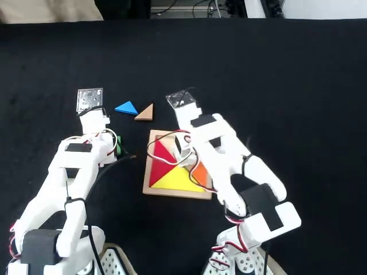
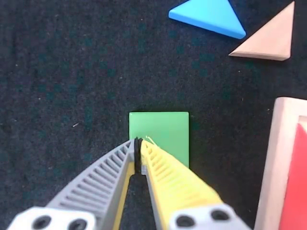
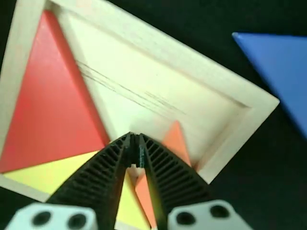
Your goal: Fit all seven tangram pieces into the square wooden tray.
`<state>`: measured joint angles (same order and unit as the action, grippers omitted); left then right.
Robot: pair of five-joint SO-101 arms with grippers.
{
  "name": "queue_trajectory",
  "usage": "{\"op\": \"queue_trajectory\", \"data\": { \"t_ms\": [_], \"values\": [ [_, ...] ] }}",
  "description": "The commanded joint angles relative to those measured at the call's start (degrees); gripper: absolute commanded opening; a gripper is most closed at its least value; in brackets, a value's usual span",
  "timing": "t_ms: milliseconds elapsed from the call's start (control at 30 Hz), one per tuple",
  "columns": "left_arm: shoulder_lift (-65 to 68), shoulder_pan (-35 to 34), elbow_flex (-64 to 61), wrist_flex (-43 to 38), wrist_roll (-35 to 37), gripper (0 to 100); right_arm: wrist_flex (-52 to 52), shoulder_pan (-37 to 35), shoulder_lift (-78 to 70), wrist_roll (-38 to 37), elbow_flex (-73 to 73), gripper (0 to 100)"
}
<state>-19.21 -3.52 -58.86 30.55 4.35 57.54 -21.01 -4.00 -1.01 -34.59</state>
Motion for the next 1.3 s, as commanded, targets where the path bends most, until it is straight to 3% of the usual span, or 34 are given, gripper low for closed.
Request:
{"op": "queue_trajectory", "data": {
  "t_ms": [0, 200, 333, 500, 767, 1133, 1267],
  "values": [
    [-1.1, -0.8, 0.3, -1.0, 0.1, 3, 1.4, 1.3, 1.5, -0.5, 1.9, 1.1],
    [-1.1, -0.8, 0.3, -1.0, 0.1, 3, 1.1, 2.9, 8.1, -3.7, 2.0, 1.1],
    [-1.1, -0.8, 0.3, -1.0, 0.1, 3, -1.5, 10.9, 13.1, -4.0, 1.9, 1.1],
    [-1.1, -0.8, 0.3, -1.0, 0.1, 3, -1.8, 17.3, 8.0, -4.1, 2.1, 1.1],
    [-1.1, -0.7, 0.3, -0.9, 0.1, 3, -2.5, 16.8, -0.1, -4.2, 5.8, 1.1],
    [-1.1, -0.7, 0.3, -1.0, 0.1, 3, -2.7, 7.2, -2.1, -7.7, 7.9, 1.1],
    [-1.1, -0.7, 0.3, -1.0, 0.1, 3, -1.6, 8.7, -1.9, -7.6, 9.7, 1.1]
  ]
}}
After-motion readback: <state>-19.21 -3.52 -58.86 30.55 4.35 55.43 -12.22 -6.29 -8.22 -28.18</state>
